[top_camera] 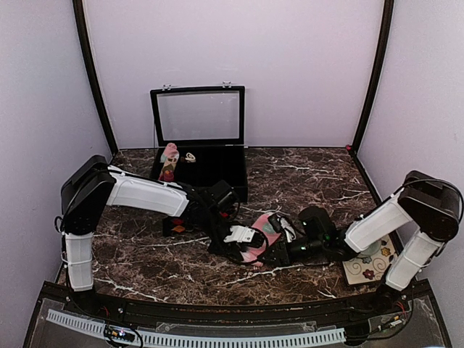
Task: Roll the socks
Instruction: Roll the sock at the center of the board.
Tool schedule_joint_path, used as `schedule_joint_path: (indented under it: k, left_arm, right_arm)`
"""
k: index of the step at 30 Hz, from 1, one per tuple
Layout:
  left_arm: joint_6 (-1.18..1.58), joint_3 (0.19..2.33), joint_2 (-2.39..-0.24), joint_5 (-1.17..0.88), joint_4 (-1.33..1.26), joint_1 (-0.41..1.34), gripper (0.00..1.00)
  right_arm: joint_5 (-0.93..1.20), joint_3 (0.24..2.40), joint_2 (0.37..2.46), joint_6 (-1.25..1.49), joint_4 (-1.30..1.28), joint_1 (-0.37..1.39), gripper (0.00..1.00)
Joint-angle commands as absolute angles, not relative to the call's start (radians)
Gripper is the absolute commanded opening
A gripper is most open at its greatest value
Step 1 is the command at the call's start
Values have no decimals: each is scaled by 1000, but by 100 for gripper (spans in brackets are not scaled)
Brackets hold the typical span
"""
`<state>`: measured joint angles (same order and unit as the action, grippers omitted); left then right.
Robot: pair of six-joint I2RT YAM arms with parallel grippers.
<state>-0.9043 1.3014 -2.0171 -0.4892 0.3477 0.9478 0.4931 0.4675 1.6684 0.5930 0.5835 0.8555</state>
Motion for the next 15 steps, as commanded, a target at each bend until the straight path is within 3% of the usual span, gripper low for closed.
schedule_joint_path:
  k: [1, 10, 15]
  left_arm:
    - [-845, 1298, -2105, -581, 605, 943, 21]
    - [-715, 1401, -2185, -703, 759, 918, 20]
    - [-587, 1431, -2231, -731, 771, 914, 20]
  right_arm:
    - [282, 385, 1556, 510, 411, 866, 47]
    - [-20, 310, 1277, 305, 396, 1059, 45]
    - [-56, 306, 1237, 187, 404, 1171, 43]
